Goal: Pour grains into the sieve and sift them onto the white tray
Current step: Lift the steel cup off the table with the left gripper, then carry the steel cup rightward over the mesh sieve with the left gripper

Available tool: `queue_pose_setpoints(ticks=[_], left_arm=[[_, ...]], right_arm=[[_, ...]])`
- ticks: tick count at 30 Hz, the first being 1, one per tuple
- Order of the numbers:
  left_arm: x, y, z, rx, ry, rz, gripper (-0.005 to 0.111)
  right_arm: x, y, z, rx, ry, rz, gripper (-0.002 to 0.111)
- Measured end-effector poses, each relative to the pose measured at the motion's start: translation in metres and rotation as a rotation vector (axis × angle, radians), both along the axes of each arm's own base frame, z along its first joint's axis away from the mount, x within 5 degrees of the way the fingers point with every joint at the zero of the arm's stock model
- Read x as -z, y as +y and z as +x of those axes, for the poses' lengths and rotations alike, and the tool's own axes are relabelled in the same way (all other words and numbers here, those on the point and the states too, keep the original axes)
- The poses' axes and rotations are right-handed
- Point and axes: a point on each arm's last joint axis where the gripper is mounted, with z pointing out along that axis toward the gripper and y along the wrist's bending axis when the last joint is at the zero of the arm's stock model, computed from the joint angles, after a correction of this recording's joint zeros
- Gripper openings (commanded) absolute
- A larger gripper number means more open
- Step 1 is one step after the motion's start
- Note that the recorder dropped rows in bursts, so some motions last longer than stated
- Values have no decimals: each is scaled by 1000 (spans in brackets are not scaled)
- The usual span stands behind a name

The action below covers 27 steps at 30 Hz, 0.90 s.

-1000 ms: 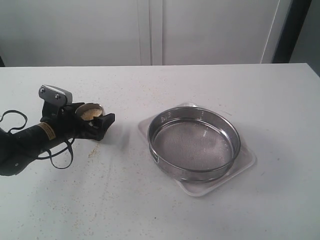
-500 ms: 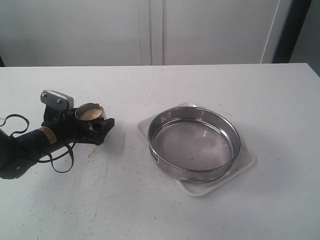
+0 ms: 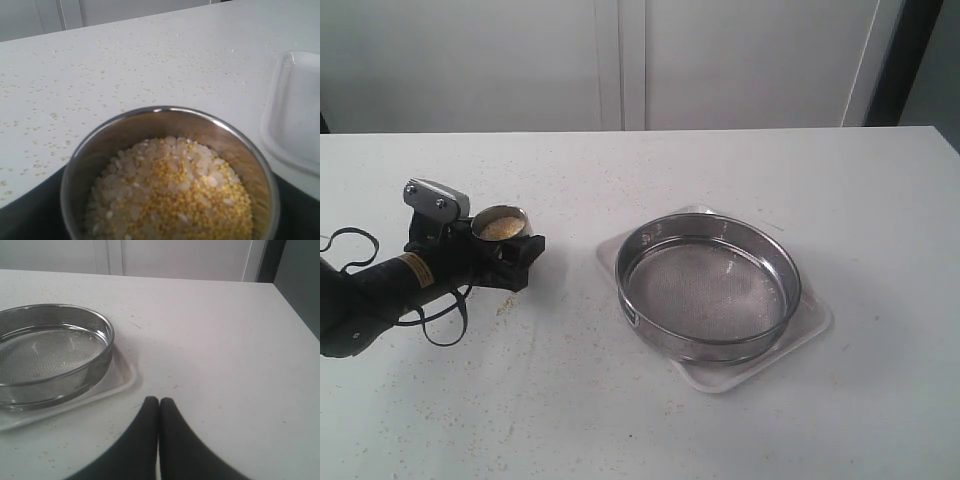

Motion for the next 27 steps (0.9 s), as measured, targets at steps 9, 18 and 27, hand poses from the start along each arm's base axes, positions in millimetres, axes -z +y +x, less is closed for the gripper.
queue_pose_setpoints(ticks=[9, 18, 27], left_arm=[[0, 0, 0, 4, 0, 1, 0], [-8, 0, 0, 10, -10, 14, 0], [-43, -2, -1, 26, -67, -31, 0]], right_arm=[[0, 0, 0, 0, 0, 0, 0], [0, 0, 0, 0, 0, 0, 0], [0, 0, 0, 0, 0, 0, 0]])
